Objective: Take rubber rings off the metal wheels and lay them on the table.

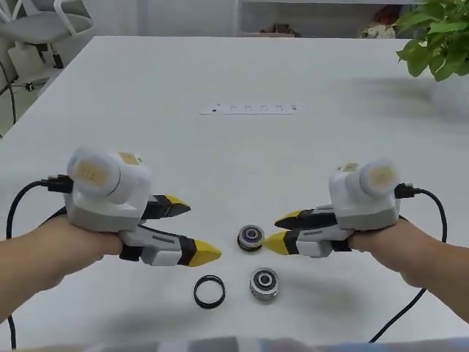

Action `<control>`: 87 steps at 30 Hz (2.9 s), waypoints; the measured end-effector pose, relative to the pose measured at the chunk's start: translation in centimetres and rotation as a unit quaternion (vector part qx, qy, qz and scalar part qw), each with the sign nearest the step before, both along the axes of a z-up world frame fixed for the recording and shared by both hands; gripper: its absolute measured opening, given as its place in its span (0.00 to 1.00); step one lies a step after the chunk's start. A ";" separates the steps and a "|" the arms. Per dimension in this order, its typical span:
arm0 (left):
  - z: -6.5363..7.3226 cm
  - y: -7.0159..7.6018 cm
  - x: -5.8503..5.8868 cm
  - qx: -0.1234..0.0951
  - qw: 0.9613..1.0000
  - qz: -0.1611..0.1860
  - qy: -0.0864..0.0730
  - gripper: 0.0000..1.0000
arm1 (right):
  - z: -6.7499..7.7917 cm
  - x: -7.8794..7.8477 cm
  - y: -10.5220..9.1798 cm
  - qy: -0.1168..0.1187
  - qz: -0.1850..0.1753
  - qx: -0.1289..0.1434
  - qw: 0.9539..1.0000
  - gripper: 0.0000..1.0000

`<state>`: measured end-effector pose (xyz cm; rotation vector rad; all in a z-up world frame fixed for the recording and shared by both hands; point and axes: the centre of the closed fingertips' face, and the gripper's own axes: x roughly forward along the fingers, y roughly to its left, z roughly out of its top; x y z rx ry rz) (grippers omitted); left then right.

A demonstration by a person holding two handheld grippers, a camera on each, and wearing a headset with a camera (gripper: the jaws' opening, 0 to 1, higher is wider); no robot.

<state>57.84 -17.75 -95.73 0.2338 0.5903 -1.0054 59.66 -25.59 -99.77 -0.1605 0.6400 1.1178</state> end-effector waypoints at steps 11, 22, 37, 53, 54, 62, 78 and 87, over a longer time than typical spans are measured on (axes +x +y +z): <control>-1.6 -1.8 0.7 0.013 1.000 -0.017 0.002 0.56 | -1.2 -0.3 0.8 -0.007 0.015 -0.009 1.000 0.29; -2.5 -3.3 1.5 0.012 1.000 -0.023 0.004 0.50 | -1.8 0.0 1.1 -0.009 0.016 -0.012 1.000 0.25; -3.5 -5.3 1.6 0.019 0.999 -0.037 0.009 0.41 | -2.2 0.1 1.2 -0.014 0.015 -0.015 1.000 0.20; -4.0 -6.2 2.3 0.027 0.999 -0.038 0.013 0.26 | -2.2 0.1 1.2 -0.026 0.017 -0.018 0.999 0.18; -4.1 -6.2 2.4 0.029 0.999 -0.039 0.012 0.26 | -2.2 0.1 1.1 -0.027 0.017 -0.018 0.999 0.18; -4.4 -6.3 2.9 0.042 0.998 -0.040 0.002 0.19 | -2.2 0.2 1.1 -0.031 0.019 -0.019 0.999 0.17; -4.7 -6.5 2.8 0.068 0.996 -0.050 -0.027 0.14 | -2.4 0.2 0.5 -0.026 0.009 -0.019 0.999 0.01; -4.7 -6.5 2.9 0.067 0.996 -0.044 -0.033 0.14 | -2.4 0.5 0.3 0.004 -0.020 -0.001 1.000 0.00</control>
